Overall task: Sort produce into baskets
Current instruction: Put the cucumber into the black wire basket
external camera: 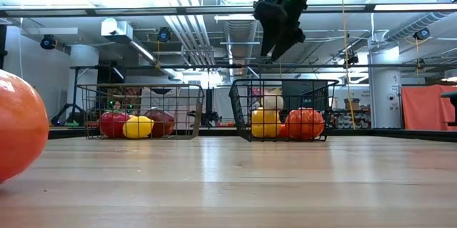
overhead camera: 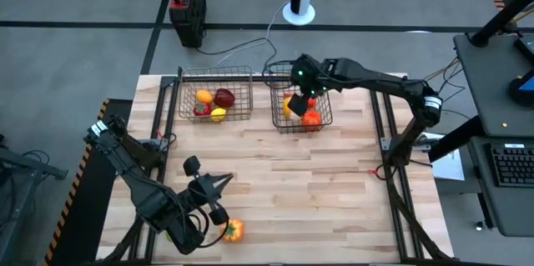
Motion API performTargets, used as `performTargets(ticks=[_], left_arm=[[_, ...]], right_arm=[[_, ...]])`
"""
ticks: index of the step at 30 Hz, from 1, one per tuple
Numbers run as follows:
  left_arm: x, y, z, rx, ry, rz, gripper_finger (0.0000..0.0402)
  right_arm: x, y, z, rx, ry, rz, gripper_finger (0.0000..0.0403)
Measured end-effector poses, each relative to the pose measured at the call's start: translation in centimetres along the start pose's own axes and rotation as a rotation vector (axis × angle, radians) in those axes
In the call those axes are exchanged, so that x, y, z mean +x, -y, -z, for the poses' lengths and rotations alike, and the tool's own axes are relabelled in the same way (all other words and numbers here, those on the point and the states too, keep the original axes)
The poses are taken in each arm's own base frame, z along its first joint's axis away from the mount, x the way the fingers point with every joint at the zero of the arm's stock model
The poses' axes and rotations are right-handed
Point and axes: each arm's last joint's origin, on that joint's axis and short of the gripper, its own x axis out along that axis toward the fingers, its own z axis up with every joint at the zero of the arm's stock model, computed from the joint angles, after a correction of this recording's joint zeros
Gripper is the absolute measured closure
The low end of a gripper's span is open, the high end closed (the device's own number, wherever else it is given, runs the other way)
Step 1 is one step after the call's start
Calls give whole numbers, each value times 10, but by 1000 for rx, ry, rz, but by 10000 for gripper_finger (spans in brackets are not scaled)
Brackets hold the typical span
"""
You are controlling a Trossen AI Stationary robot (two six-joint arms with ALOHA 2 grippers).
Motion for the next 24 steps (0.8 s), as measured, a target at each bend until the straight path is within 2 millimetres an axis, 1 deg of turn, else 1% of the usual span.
performTargets(ticks=[4,8,12,17,21,24], left_arm=[[2,10,1,-68,-17,36,402],[3,18,3,-105,-58,81,402],[4,23,4,-181,-114,128,402],[4,25,6,-300,-195,162,402],[4,26,8,-380,-384,227,402],[6,24,10,-409,-649,287,402]], right_arm=[[-14,-15,7,-49,-4,-20,125],[-26,-40,20,-139,-3,-58,133],[-34,-64,40,-227,38,-114,145],[-42,-84,74,-272,150,-200,155],[-46,-94,100,-281,227,-270,156],[-45,-96,113,-275,267,-304,154]])
